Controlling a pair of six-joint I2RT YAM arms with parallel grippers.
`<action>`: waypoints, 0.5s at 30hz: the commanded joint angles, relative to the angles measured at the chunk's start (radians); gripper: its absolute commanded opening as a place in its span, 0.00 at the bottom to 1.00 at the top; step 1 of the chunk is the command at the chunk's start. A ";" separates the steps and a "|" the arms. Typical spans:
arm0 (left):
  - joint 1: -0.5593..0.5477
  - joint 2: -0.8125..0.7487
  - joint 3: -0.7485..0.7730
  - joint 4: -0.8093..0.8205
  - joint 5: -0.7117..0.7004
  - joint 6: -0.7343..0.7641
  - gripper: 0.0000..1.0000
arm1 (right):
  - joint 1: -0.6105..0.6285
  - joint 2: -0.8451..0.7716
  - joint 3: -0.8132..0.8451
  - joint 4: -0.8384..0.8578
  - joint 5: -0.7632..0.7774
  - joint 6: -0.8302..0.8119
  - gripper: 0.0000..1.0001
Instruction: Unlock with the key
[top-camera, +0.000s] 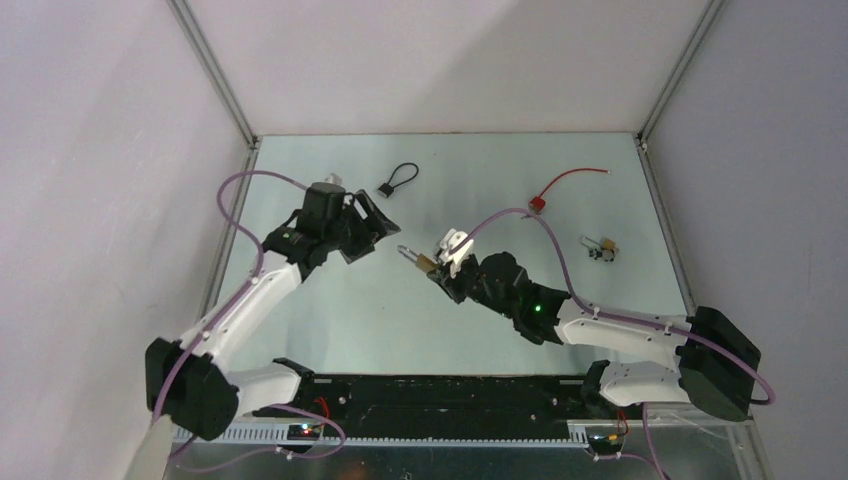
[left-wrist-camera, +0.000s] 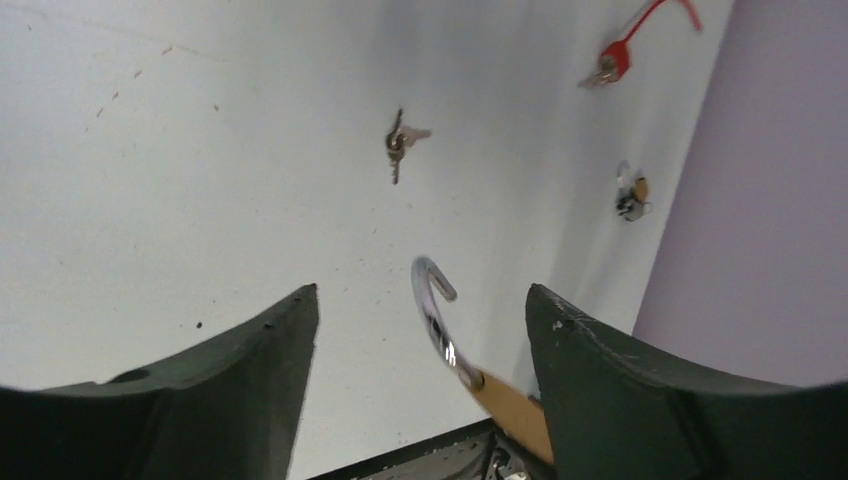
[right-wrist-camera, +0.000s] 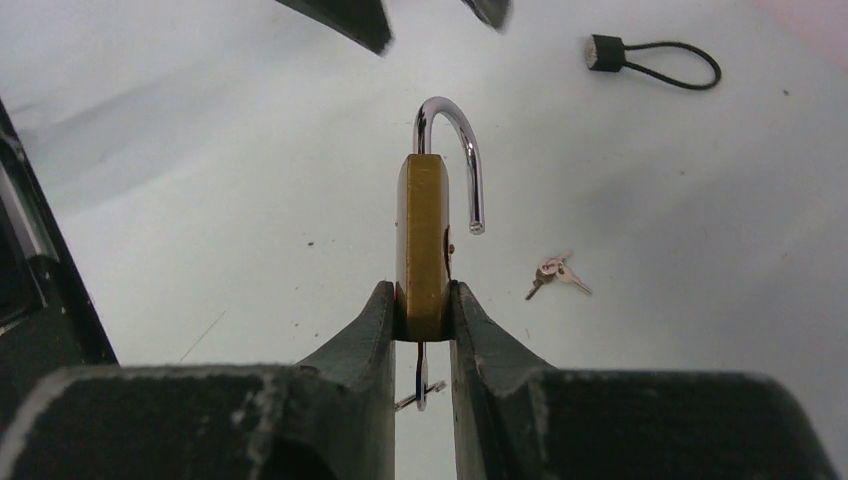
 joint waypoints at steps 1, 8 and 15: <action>0.006 -0.138 0.053 0.014 -0.088 0.126 0.81 | -0.092 -0.066 0.055 0.127 -0.041 0.155 0.00; 0.006 -0.342 -0.024 0.027 -0.293 0.333 0.99 | -0.267 -0.044 0.026 0.073 -0.108 0.396 0.00; 0.005 -0.556 -0.124 0.036 -0.444 0.495 1.00 | -0.478 0.022 -0.018 0.028 -0.186 0.657 0.00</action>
